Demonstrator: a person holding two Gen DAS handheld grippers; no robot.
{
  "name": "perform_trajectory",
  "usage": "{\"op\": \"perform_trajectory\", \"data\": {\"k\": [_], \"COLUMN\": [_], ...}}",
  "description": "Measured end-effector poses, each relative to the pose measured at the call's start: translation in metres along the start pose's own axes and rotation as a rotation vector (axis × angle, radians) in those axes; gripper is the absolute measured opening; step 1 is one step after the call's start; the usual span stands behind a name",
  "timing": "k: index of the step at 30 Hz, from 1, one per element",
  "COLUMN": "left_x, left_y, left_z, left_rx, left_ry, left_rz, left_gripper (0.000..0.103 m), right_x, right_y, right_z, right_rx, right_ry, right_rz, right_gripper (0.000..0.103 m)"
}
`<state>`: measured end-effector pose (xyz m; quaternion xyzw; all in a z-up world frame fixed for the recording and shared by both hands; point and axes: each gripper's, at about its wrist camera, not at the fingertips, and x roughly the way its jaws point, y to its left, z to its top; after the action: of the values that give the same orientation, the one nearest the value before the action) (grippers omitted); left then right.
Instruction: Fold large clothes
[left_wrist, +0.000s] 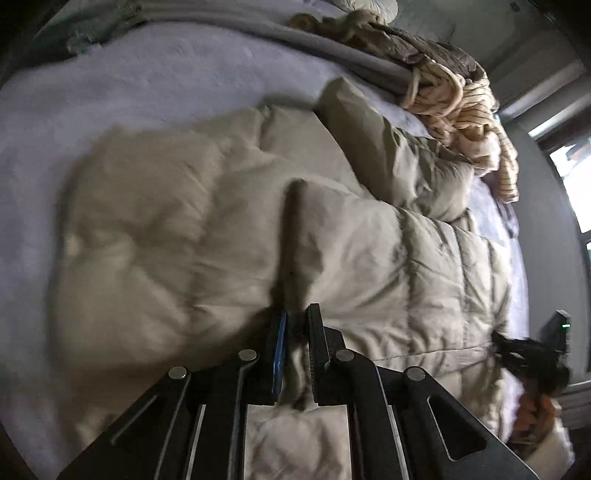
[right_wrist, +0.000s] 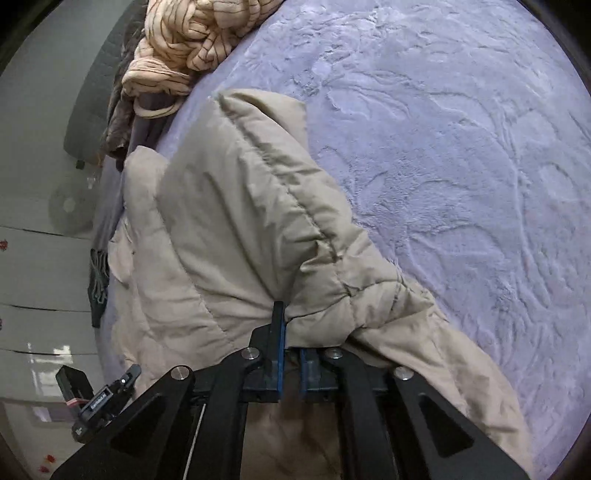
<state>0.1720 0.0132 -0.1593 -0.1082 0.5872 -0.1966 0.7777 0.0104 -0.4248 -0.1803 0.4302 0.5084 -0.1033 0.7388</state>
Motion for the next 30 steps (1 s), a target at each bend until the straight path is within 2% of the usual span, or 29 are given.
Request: {"op": "perform_trajectory", "data": {"k": [1,3,5,8,10,11,12,14,16,18,24,28,30], "left_x": [-0.008,-0.021,-0.032,-0.04,-0.04,-0.038,-0.032,-0.007,0.024,0.049,0.061,0.056,0.047], "left_y": [0.0,0.004,0.006,-0.01,-0.026,-0.032,-0.038,-0.048,-0.049,-0.036,-0.037,-0.042,-0.048], "left_z": [0.0,-0.001,0.001,0.009,0.013,0.014,0.016,0.018,0.019,0.02,0.023,0.02,0.017], "left_rx": [0.012,0.027,0.032,0.043,0.062,0.072,0.088,0.113,0.123,0.08,0.122,0.14,0.15], "left_ry": [-0.02,-0.05,-0.075,-0.099,-0.105,-0.106,-0.104,-0.083,-0.044,-0.009,-0.036,-0.048,-0.065], "left_rz": [0.034,0.071,0.059,0.007,-0.031,-0.032,-0.025,0.04,0.114,0.072,0.076,0.115,0.149], "left_gripper": [0.012,0.012,0.012,0.012,0.012,0.012,0.012,0.012,0.012,0.012,0.012,0.012,0.012], "right_x": [-0.005,-0.023,-0.04,-0.072,-0.078,-0.075,-0.07,-0.048,-0.02,0.003,0.034,0.03,0.021], "right_y": [0.002,0.015,0.027,0.041,0.04,0.04,0.041,0.044,0.044,0.038,0.024,0.026,0.033], "right_z": [-0.002,-0.01,-0.016,-0.014,0.004,0.013,0.022,0.04,0.051,0.057,0.067,0.065,0.058], "right_rx": [-0.021,-0.111,-0.209,-0.316,-0.312,-0.302,-0.291,-0.29,-0.298,-0.292,-0.305,-0.316,-0.34], "right_ry": [0.011,0.018,-0.005,-0.105,-0.146,-0.147,-0.147,-0.119,-0.083,-0.057,-0.082,-0.101,-0.114], "right_rz": [-0.019,-0.057,-0.059,-0.049,-0.05,-0.047,-0.037,-0.024,-0.075,-0.124,-0.159,-0.177,-0.22], "right_gripper": [0.03,0.043,0.043,0.041,0.024,0.024,0.024,0.024,0.024,0.02,0.019,0.019,0.023]}}
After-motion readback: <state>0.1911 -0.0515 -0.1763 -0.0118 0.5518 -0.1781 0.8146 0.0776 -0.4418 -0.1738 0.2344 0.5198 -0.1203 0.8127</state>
